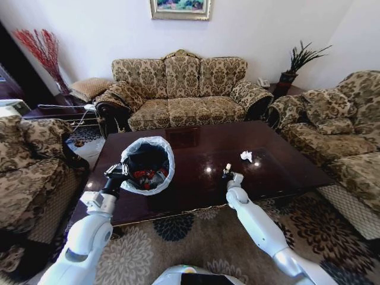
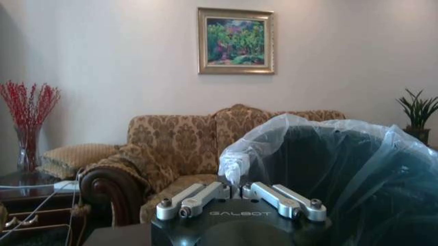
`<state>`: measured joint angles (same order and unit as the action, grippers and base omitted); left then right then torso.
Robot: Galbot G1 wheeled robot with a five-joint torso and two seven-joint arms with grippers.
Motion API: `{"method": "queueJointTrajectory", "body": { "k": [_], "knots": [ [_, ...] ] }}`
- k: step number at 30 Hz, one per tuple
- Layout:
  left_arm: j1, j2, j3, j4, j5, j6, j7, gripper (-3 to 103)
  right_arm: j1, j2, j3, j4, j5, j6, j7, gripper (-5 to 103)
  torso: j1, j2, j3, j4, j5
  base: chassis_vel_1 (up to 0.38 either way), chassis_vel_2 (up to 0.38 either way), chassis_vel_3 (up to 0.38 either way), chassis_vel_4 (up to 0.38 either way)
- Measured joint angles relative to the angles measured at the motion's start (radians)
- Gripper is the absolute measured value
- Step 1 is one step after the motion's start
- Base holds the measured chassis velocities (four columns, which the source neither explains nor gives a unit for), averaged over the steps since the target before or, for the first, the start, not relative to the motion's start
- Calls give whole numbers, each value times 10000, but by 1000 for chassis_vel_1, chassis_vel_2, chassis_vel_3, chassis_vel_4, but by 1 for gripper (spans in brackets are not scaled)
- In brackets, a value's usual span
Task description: Move to the front of the table and place the trash on the table into the trash bin.
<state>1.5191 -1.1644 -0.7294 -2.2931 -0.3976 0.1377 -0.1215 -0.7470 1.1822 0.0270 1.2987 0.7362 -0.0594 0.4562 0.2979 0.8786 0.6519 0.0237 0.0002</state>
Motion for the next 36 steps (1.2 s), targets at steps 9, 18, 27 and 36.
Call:
{"method": "queueJointTrajectory", "body": {
  "k": [9, 18, 27, 36],
  "knots": [
    [78, -18, 8, -78, 19, -1, -3, 4, 1036, -1677, -947, 4749, 1065, -561, 622, 0, -1, 0, -1, 4, -3, 0, 0, 0, 0],
    [36, 47, 121, 68, 92, 40, -16, 4, 5887, -3018, -3981, 7898, 4268, -1708, -672, 0, 0, 1, -1, 1, -6, 0, 0, 0, 0],
    [-96, 60, 74, 92, 59, 137, -64, 4, 7494, -1748, -7381, 8621, 5310, -1938, -325, 0, -1, 1, -1, -2, -3, 0, 0, 0, 0],
    [-135, 15, 42, 92, 35, 151, -66, 4, 7068, -1395, -7888, 8210, 5011, -2393, 23, 10, 0, 0, 0, 2, -1, 0, 0, 0, 0]
  ]
}}
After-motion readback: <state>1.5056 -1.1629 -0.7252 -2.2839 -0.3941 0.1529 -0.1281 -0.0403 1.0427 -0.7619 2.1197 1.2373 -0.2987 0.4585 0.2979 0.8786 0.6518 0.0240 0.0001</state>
